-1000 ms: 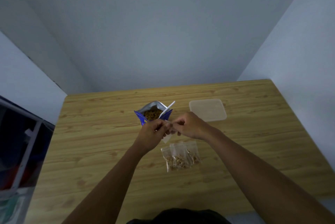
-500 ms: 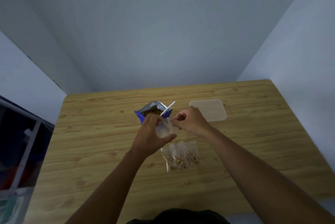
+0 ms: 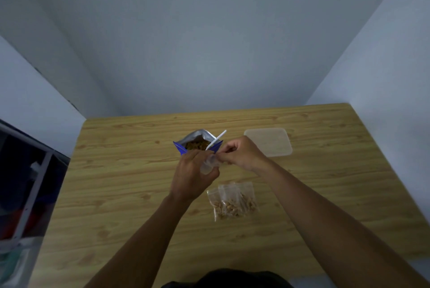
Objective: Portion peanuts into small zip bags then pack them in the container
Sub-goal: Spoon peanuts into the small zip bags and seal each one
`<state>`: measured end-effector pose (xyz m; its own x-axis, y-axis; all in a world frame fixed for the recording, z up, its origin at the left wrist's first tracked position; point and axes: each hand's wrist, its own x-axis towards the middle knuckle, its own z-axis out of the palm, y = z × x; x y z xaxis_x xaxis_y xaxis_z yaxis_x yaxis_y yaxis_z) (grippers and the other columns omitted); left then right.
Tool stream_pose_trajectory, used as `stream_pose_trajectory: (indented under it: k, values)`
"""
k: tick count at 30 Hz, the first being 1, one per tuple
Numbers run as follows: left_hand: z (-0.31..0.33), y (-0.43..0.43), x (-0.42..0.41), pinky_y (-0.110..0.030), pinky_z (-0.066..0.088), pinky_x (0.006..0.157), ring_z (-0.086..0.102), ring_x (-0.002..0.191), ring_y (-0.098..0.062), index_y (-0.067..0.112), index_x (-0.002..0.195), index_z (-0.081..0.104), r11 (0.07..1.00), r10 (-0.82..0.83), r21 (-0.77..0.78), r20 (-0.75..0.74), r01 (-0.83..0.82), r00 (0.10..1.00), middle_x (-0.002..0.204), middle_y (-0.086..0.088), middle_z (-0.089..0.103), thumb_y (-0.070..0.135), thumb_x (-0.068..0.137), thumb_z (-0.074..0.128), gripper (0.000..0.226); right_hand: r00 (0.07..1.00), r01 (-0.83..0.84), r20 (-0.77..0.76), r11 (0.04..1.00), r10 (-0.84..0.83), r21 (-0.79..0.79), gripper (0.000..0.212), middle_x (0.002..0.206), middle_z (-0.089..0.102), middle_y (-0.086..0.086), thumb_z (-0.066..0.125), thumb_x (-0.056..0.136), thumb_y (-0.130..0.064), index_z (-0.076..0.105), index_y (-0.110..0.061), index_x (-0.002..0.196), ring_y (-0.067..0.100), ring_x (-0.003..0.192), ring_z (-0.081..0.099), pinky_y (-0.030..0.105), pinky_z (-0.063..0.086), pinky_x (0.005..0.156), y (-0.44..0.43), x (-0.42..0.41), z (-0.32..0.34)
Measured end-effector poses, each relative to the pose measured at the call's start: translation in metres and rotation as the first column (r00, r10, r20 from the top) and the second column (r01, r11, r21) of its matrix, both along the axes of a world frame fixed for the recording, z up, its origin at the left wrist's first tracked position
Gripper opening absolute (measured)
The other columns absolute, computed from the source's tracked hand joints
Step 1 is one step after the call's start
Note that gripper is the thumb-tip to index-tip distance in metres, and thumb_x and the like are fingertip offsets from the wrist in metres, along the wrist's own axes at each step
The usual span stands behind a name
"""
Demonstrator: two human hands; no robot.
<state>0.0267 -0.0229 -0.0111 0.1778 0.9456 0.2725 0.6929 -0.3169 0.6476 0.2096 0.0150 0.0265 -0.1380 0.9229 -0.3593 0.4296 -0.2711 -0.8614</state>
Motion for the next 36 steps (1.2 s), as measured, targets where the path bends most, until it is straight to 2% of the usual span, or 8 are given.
stream_pose_trajectory:
  k: [9, 11, 16, 22, 25, 28, 32, 36]
  values:
    - [0.004, 0.005, -0.025, -0.021, 0.044, 0.068, 0.058, 0.078, -0.007, 0.019, 0.101, 0.071, 0.981, 0.17, -0.119, 0.135, -0.154, 0.976, 0.09, 0.006, 0.064, 0.026, 0.074, 0.076, 0.029, 0.905, 0.402, 0.137, 0.915, -0.402, 0.029, 0.038, 0.091, 0.066, -0.007, 0.077, 0.079, -0.048, 0.064, -0.024, 0.104, 0.013, 0.079, 0.068, 0.025, 0.049, 0.063, 0.015, -0.012, -0.011]
    - [0.002, 0.009, -0.031, -0.019, 0.044, 0.067, 0.056, 0.076, -0.002, 0.018, 0.103, 0.071, 0.977, 0.189, -0.129, 0.136, -0.171, 0.973, 0.089, 0.006, 0.062, 0.018, 0.073, 0.079, 0.032, 0.91, 0.39, 0.135, 0.92, -0.392, 0.039, 0.037, 0.087, 0.062, -0.011, 0.075, 0.083, -0.045, 0.065, -0.023, 0.111, 0.012, 0.082, 0.064, 0.024, 0.045, 0.069, 0.021, -0.02, -0.012]
    - [-0.006, 0.017, -0.043, -0.023, 0.048, 0.069, 0.056, 0.078, -0.005, 0.016, 0.11, 0.071, 0.975, 0.198, -0.134, 0.153, -0.178, 0.968, 0.092, 0.004, 0.061, 0.014, 0.074, 0.08, 0.037, 0.913, 0.365, 0.115, 0.909, -0.392, 0.201, 0.014, 0.073, 0.066, -0.01, 0.071, 0.09, -0.029, 0.078, -0.017, 0.091, 0.007, 0.069, 0.061, 0.019, 0.041, 0.059, 0.028, -0.041, -0.018]
    - [-0.019, 0.024, -0.056, -0.031, 0.052, 0.084, 0.059, 0.096, -0.011, 0.013, 0.113, 0.071, 0.973, 0.22, -0.109, 0.181, -0.203, 0.959, 0.111, 0.001, 0.061, 0.011, 0.073, 0.082, 0.042, 0.97, 0.096, 0.16, 0.894, -0.183, 0.438, 0.016, 0.081, 0.068, -0.013, 0.065, 0.096, -0.026, 0.078, -0.016, 0.096, -0.01, 0.064, 0.055, 0.007, 0.037, 0.059, 0.03, -0.048, -0.011]
    - [-0.022, 0.024, -0.062, -0.024, 0.046, 0.093, 0.057, 0.116, -0.01, 0.016, 0.115, 0.071, 0.965, 0.253, -0.121, 0.197, -0.233, 0.947, 0.13, 0.0, 0.059, 0.013, 0.073, 0.083, 0.043, 0.97, -0.016, 0.21, 0.833, -0.122, 0.554, 0.017, 0.094, 0.072, -0.008, 0.065, 0.095, -0.026, 0.077, -0.018, 0.104, 0.0, 0.063, 0.056, 0.02, 0.047, 0.063, 0.033, -0.041, -0.009]
    - [-0.023, 0.024, -0.064, -0.021, 0.045, 0.098, 0.056, 0.126, -0.008, 0.019, 0.118, 0.071, 0.965, 0.243, -0.155, 0.215, -0.212, 0.946, 0.137, -0.002, 0.06, 0.014, 0.073, 0.084, 0.047, 0.96, -0.046, 0.255, 0.833, -0.116, 0.551, 0.016, 0.095, 0.077, -0.006, 0.068, 0.093, -0.027, 0.079, -0.022, 0.103, 0.009, 0.062, 0.06, 0.028, 0.051, 0.064, 0.034, -0.039, -0.015]
    - [-0.021, 0.022, -0.062, -0.025, 0.046, 0.102, 0.053, 0.13, -0.005, 0.023, 0.123, 0.068, 0.968, 0.22, -0.179, 0.261, -0.176, 0.94, 0.14, -0.001, 0.058, 0.015, 0.074, 0.083, 0.052, 0.972, 0.042, 0.18, 0.862, -0.153, 0.505, 0.014, 0.09, 0.079, -0.003, 0.072, 0.092, -0.021, 0.081, -0.018, 0.102, -0.012, 0.06, 0.058, 0.006, 0.039, 0.061, 0.027, -0.046, -0.025]
    - [-0.022, 0.022, -0.064, -0.027, 0.048, 0.102, 0.051, 0.129, -0.001, 0.027, 0.124, 0.067, 0.96, 0.236, -0.215, 0.287, -0.178, 0.929, 0.143, 0.001, 0.055, 0.016, 0.075, 0.082, 0.052, 0.969, 0.059, 0.172, 0.842, -0.178, 0.536, 0.012, 0.072, 0.074, -0.005, 0.072, 0.091, -0.02, 0.082, -0.016, 0.097, -0.008, 0.057, 0.057, 0.006, 0.034, 0.053, 0.029, -0.049, -0.02]
